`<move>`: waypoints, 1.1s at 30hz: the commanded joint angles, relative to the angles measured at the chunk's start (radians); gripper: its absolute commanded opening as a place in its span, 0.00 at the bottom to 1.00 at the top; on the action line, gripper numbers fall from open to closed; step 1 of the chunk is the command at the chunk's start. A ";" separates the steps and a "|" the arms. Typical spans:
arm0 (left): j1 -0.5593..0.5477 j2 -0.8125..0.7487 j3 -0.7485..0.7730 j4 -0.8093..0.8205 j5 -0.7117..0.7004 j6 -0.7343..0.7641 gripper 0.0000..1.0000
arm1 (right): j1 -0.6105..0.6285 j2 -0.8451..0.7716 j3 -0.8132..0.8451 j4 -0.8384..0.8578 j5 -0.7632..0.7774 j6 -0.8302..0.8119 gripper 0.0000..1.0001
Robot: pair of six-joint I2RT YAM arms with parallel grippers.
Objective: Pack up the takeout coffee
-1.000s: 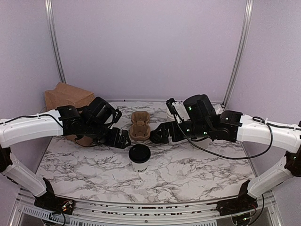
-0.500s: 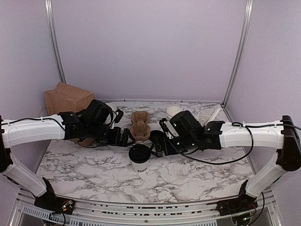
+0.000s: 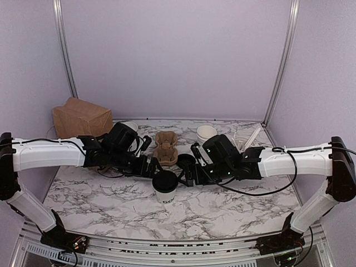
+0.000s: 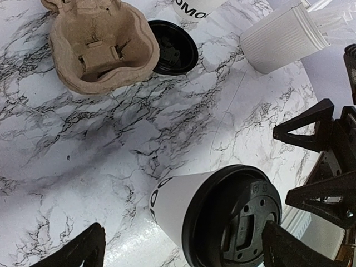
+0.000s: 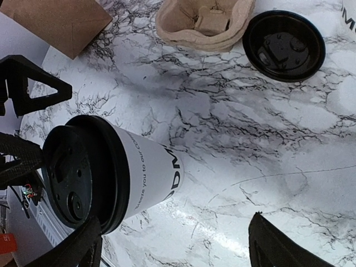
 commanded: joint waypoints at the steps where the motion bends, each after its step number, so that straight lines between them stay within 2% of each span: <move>1: 0.001 0.018 -0.019 0.027 0.007 0.010 0.99 | -0.016 -0.007 -0.015 0.065 -0.029 0.022 0.88; 33: -0.032 0.068 -0.066 0.031 -0.087 -0.005 0.99 | -0.037 0.053 -0.025 0.137 -0.098 0.050 0.86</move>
